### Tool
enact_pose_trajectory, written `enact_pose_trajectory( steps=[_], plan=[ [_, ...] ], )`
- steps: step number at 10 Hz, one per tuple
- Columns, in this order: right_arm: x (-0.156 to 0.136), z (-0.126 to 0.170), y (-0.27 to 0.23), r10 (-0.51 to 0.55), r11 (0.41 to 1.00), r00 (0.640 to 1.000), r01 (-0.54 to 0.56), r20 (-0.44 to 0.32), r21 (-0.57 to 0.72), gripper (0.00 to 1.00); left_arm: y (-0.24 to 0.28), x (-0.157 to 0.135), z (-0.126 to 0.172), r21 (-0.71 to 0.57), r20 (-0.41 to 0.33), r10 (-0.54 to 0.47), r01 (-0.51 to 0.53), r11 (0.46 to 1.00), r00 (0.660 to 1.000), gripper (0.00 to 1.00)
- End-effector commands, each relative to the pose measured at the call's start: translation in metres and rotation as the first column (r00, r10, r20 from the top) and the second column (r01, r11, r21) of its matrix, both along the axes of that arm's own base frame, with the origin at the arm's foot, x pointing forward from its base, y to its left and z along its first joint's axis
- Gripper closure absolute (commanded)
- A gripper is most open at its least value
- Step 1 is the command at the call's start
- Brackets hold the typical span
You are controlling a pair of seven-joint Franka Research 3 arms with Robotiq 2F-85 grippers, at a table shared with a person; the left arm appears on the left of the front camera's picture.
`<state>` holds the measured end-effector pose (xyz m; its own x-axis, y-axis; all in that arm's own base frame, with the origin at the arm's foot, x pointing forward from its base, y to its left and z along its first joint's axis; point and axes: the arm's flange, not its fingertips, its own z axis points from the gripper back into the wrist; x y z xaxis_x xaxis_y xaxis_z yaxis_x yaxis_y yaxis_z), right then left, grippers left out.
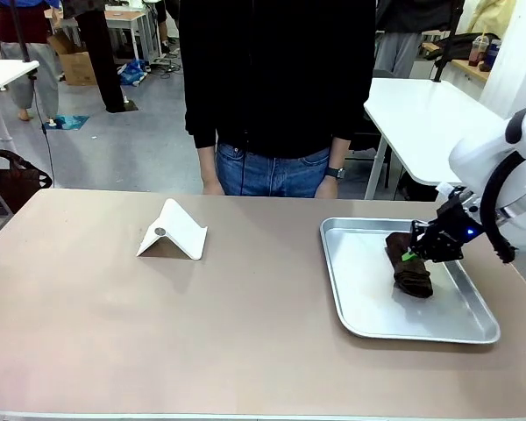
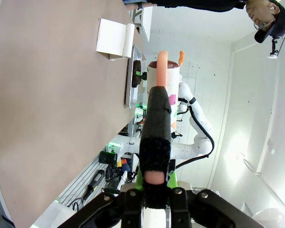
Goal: Clean the surface of the table.
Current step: Clean the area not pointed to by the person.
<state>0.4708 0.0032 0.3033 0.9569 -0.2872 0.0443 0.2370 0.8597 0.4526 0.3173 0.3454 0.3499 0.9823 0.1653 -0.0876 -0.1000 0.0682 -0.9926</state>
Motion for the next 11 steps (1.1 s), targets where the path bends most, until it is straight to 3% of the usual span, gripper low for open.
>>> enact_pose_trajectory(
  steps=[1, 5, 7, 9, 11],
  plan=[
    [-0.007, 0.004, -0.016, -0.056, 0.998, 0.998, 0.056, -0.002, -0.012, 0.9, 0.001, -0.004, 0.005, -0.004, -0.006, -0.012, 0.012, 1.0, 1.0, 0.8],
    [-0.013, 0.01, -0.028, -0.057, 0.995, 0.998, 0.054, 0.022, 0.087, 0.9, 0.001, -0.004, 0.005, -0.004, -0.006, -0.012, 0.012, 1.0, 1.0, 0.8],
    [-0.017, 0.021, -0.034, -0.024, 0.957, 0.998, 0.006, 0.058, 0.291, 0.9, 0.001, -0.004, 0.005, -0.004, -0.006, -0.012, 0.012, 1.0, 1.0, 0.8],
    [-0.021, 0.029, -0.043, -0.041, 0.859, 0.996, -0.004, 0.077, 0.511, 0.9, 0.001, -0.004, 0.005, -0.004, -0.006, -0.012, 0.012, 1.0, 1.0, 0.8],
    [-0.02, 0.026, -0.047, -0.057, 0.721, 0.998, 0.017, 0.035, 0.693, 0.9, 0.001, -0.004, 0.005, -0.004, -0.006, -0.012, 0.012, 1.0, 1.0, 0.8]
  ],
)
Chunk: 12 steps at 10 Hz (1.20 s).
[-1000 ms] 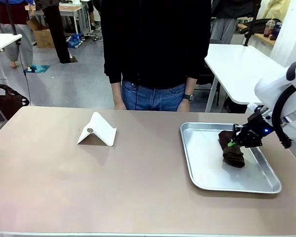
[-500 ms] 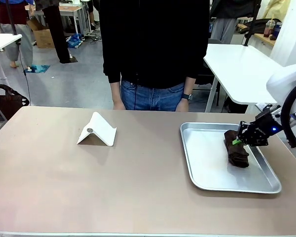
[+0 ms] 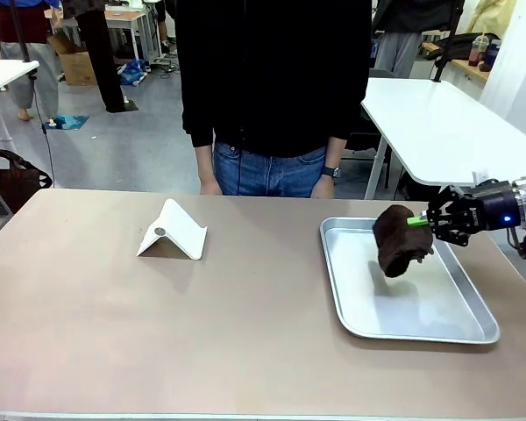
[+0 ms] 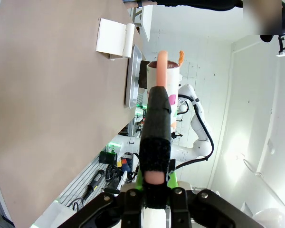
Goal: Clean the surface of the table.
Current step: Clean the area not pointed to by the person.
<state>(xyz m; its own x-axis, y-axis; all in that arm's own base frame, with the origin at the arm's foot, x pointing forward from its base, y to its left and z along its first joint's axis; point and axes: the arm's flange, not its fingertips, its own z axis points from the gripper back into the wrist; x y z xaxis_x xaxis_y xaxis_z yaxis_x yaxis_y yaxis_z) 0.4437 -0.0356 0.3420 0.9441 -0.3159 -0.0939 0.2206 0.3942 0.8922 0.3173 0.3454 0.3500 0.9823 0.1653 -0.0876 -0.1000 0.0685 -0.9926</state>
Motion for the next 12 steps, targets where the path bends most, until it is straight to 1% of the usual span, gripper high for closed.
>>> enact_pose_trajectory(
  steps=[1, 2, 3, 5, 7, 8, 9, 12],
  plan=[
    [0.006, -0.012, -0.01, 0.027, 0.979, 0.999, -0.022, -0.019, 0.204, 0.9, 0.001, -0.004, 0.005, -0.004, -0.006, -0.012, 0.012, 1.0, 1.0, 0.8],
    [0.004, -0.008, -0.015, 0.041, 0.952, 0.999, -0.039, 0.0, 0.303, 0.9, 0.001, -0.004, 0.005, -0.004, -0.006, -0.012, 0.012, 1.0, 1.0, 0.8],
    [-0.003, -0.002, -0.023, 0.053, 0.925, 0.998, -0.063, 0.038, 0.374, 0.9, 0.001, -0.004, 0.005, -0.004, -0.006, -0.012, 0.012, 1.0, 1.0, 0.8],
    [-0.022, 0.012, -0.037, 0.027, 0.928, 0.992, -0.071, 0.123, 0.366, 0.9, 0.001, -0.004, 0.005, -0.004, -0.006, -0.012, 0.012, 1.0, 1.0, 0.8],
    [-0.032, 0.016, -0.042, 0.07, 0.935, 0.98, -0.129, 0.186, 0.329, 0.9, 0.001, -0.004, 0.005, -0.004, -0.006, -0.012, 0.012, 1.0, 1.0, 0.8],
    [-0.031, 0.014, -0.04, 0.082, 0.943, 0.982, -0.133, 0.173, 0.306, 0.9, 0.001, -0.004, 0.005, -0.004, -0.006, -0.012, 0.012, 1.0, 1.0, 0.8],
    [-0.023, 0.016, -0.044, 0.042, 0.935, 0.992, -0.082, 0.121, 0.345, 0.9, 0.001, -0.004, 0.005, -0.004, -0.006, -0.012, 0.012, 1.0, 1.0, 0.8],
    [-0.023, 0.016, -0.044, 0.042, 0.935, 0.992, -0.082, 0.121, 0.345, 0.9, 0.001, -0.004, 0.005, -0.004, -0.006, -0.012, 0.012, 1.0, 1.0, 0.8]
  ],
)
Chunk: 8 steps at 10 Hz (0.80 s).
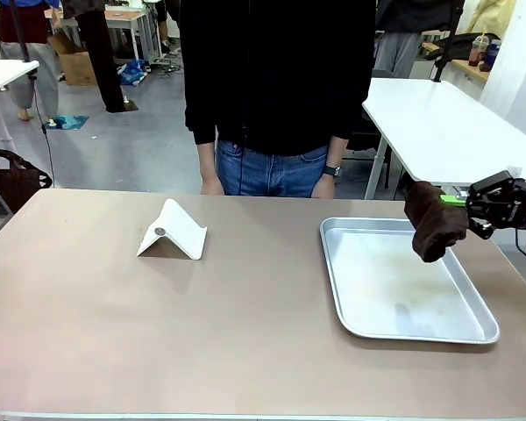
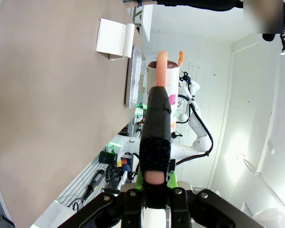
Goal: Clean the surface of the table.
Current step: Clean the area not pointed to by the person, then return the Lint Roller and towel to their original positions.
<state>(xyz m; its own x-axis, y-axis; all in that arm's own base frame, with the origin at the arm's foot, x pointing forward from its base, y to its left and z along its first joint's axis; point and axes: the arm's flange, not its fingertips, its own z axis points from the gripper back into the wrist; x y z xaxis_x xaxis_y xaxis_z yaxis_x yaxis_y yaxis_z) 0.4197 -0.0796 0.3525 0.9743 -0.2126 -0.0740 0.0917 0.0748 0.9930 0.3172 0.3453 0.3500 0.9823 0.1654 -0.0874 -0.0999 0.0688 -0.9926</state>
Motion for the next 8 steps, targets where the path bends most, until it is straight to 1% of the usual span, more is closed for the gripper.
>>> enact_pose_trajectory(
  steps=[1, 8],
  plan=[
    [0.0012, 0.0051, 0.0001, -0.011, 1.0, 1.0, 0.011, -0.006, 0.01, 0.9, 0.0011, -0.0037, 0.0048, -0.005, -0.006, -0.012, 0.012, 1.0, 1.0, 0.8],
    [0.0012, 0.0051, 0.0001, -0.011, 1.0, 1.0, 0.011, -0.006, 0.01, 0.9, 0.0011, -0.0037, 0.0048, -0.005, -0.006, -0.012, 0.012, 1.0, 1.0, 0.8]
  ],
)
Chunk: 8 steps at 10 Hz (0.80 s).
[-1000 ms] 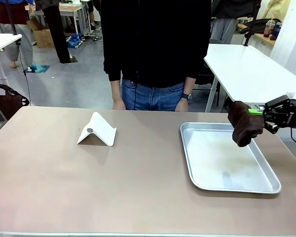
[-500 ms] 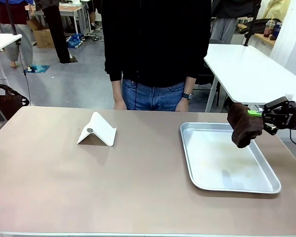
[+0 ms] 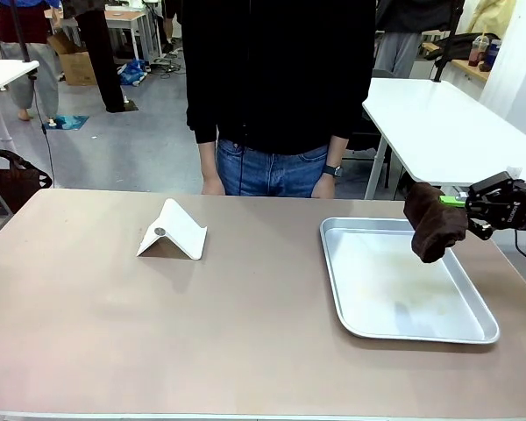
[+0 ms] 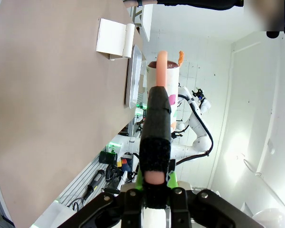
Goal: Clean the surface of the table.
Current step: Return the Lint Roller and towel to their original positions.
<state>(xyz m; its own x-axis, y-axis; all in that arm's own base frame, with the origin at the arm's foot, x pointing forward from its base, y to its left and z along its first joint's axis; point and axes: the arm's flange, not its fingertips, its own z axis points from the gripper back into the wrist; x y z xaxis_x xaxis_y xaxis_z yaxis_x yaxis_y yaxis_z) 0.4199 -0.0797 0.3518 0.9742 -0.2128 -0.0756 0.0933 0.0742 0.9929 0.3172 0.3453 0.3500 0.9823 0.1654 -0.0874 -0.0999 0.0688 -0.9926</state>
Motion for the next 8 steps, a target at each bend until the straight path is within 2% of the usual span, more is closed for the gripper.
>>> enact_pose_trajectory(
  steps=[1, 4, 5, 7, 8],
  plan=[
    [0.001, 0.006, 0.0, -0.011, 1.0, 1.0, 0.011, -0.004, 0.01, 0.9, 0.001, -0.004, 0.005, -0.005, -0.006, -0.012, 0.012, 1.0, 1.0, 0.8],
    [0.0, 0.0, 0.0, 0.0, 1.0, 1.0, 0.0, 0.0, 0.0, 0.9, 0.001, -0.004, 0.005, -0.005, -0.006, -0.012, 0.012, 1.0, 1.0, 0.8],
    [0.0, 0.005, 0.008, -0.018, 1.0, 1.0, 0.018, 0.022, 0.003, 0.9, 0.0, 0.0, 0.0, 0.0, 0.0, 0.0, 0.0, 1.0, 1.0, 0.8],
    [0.018, 0.021, 0.056, 0.005, 0.999, 0.999, -0.004, 0.04, -0.032, 0.9, -0.055, 0.01, 0.053, 0.087, 0.032, -0.042, 0.039, 0.995, 0.999, 0.8],
    [0.024, 0.028, 0.084, 0.011, 0.999, 0.998, -0.008, 0.056, -0.053, 0.9, -0.088, 0.014, 0.075, 0.158, 0.026, -0.072, 0.067, 0.985, 0.997, 0.8]
  ],
)
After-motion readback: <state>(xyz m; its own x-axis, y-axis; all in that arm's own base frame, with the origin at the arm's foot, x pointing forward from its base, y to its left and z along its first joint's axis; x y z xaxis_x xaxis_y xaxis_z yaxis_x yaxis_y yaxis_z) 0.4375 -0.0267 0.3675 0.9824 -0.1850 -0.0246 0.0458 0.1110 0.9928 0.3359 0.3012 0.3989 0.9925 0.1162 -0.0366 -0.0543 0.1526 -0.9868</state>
